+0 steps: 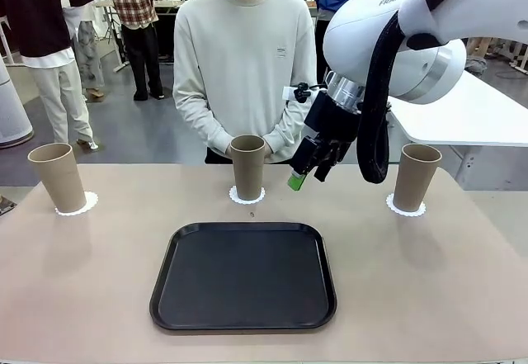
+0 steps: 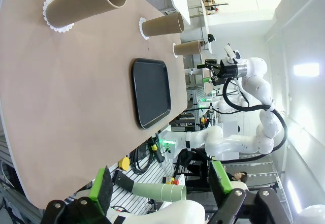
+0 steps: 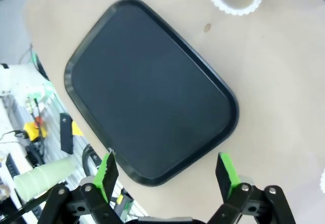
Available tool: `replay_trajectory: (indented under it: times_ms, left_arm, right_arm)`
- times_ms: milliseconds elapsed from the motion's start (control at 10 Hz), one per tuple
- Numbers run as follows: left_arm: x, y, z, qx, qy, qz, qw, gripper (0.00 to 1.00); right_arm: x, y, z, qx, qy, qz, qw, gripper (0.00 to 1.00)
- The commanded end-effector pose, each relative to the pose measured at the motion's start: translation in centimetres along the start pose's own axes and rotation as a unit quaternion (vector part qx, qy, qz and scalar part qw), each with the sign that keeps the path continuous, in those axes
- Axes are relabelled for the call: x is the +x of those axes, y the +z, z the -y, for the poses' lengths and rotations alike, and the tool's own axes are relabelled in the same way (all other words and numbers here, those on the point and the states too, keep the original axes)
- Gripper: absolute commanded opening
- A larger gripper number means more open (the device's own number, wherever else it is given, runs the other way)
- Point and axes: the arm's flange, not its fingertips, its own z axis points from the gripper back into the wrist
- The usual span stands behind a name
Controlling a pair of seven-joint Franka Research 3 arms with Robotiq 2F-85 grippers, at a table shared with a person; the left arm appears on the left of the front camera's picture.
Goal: Place coasters on the table and set cups on them.
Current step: Take one Reusable plastic cup from the Flat Tray and place it on a coaster set by the human.
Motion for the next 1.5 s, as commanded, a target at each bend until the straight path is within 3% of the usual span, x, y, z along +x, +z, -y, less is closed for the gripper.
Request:
replay_trajectory:
  times_ms: [0,1000,1100,1400]
  left_arm:
    - [-0.1,0.2,0.3,-0.001,0.006,0.002,1.0,1.0]
    - [-0.1,0.2,0.3,-0.001,0.006,0.002,1.0,1.0]
    - [-0.1,0.2,0.3,-0.001,0.006,0.002,1.0,1.0]
    - [-0.1,0.2,0.3,-0.001,0.006,0.002,1.0,1.0]
  right_arm:
    - [0.2,0.2,0.1,-0.002,-0.006,0.021,1.0,1.0]
    - [0.2,0.3,0.3,-0.005,-0.002,0.011,1.0,1.0]
    - [-4.3,1.3,-2.5,-0.014,-0.043,-0.011,0.999,1.0]
    - [-14.7,6.7,0.6,-0.035,-0.206,0.019,0.978,1.0]
